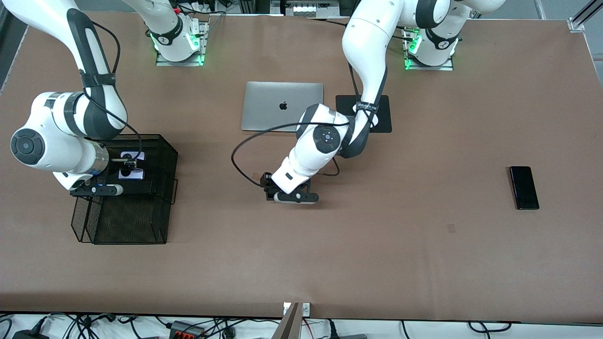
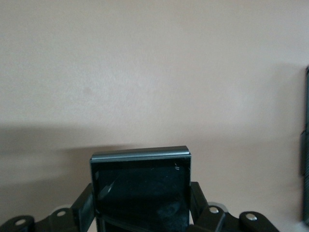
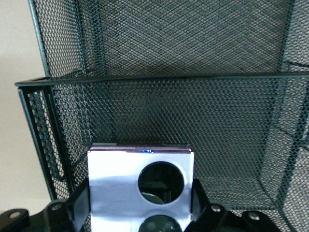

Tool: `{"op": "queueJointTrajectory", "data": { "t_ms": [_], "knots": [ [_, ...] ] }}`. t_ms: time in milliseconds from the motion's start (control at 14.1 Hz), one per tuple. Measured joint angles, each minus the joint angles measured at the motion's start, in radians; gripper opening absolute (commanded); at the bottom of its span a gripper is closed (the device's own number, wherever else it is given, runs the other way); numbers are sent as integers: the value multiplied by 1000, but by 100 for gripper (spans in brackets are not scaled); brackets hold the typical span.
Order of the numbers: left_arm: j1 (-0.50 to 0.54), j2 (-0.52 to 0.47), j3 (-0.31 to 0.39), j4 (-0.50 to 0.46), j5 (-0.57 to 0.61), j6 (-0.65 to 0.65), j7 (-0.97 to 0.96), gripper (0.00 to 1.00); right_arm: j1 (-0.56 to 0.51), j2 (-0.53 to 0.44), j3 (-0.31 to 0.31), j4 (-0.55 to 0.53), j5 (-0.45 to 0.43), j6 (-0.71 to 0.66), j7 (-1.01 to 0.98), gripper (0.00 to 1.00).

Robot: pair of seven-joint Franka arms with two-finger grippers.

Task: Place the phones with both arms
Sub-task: 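Carry the white phone to the basket while the left gripper carries the flip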

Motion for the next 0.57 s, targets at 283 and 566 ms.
{"op": "queueJointTrajectory", "data": {
  "t_ms": [283, 566],
  "knots": [
    [-23, 32, 14, 3, 14, -17, 30, 30, 5, 11, 1, 2, 1, 3, 0, 27],
    [-66, 82, 41, 28, 14, -16, 14, 33, 5, 18, 1, 11, 1, 13, 2, 100]
  ]
}}
